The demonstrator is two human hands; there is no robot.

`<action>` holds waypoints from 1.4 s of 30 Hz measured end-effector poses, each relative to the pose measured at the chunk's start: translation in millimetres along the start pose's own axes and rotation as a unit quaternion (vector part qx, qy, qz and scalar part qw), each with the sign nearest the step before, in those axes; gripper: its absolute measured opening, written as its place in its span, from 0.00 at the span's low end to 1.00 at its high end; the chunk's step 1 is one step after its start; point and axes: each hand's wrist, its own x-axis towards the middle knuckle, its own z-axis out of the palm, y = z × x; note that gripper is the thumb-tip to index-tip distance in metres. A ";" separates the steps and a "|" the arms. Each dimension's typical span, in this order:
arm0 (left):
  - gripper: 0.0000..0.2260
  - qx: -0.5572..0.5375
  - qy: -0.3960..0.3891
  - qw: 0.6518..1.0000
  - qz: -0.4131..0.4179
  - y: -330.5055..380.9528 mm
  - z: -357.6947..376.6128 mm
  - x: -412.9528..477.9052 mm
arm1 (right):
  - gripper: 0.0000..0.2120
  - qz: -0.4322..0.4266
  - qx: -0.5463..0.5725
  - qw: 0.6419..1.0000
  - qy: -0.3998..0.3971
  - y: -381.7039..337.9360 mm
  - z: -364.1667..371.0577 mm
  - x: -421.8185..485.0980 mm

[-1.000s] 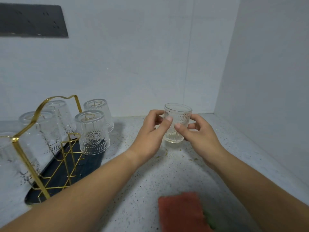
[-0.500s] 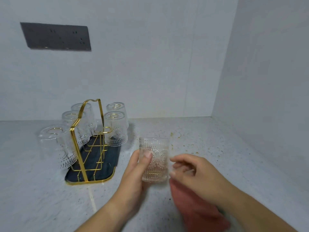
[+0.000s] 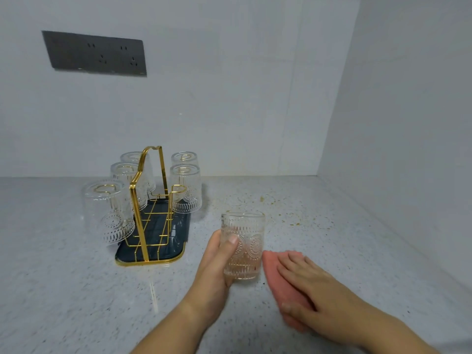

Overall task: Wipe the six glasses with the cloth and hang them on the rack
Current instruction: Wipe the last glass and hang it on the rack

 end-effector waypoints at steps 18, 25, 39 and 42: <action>0.23 0.010 -0.008 1.000 -0.015 -0.9 -3.5 1.8 | 0.17 0.098 0.271 0.930 0.229 -31.5 -0.3 13.8; 0.26 -0.003 -0.030 0.999 -0.015 2.5 0.5 -2.1 | 0.20 0.152 0.731 0.594 0.299 -86.3 -38.2 30.1; 0.31 -0.004 -0.037 0.999 0.013 11.0 5.2 -6.0 | 0.24 -0.021 0.576 0.784 0.230 -116.6 -15.8 48.1; 0.33 -0.026 -0.033 0.999 0.014 16.2 6.3 -6.7 | 0.27 -0.033 0.512 0.824 0.238 -121.6 -5.1 36.4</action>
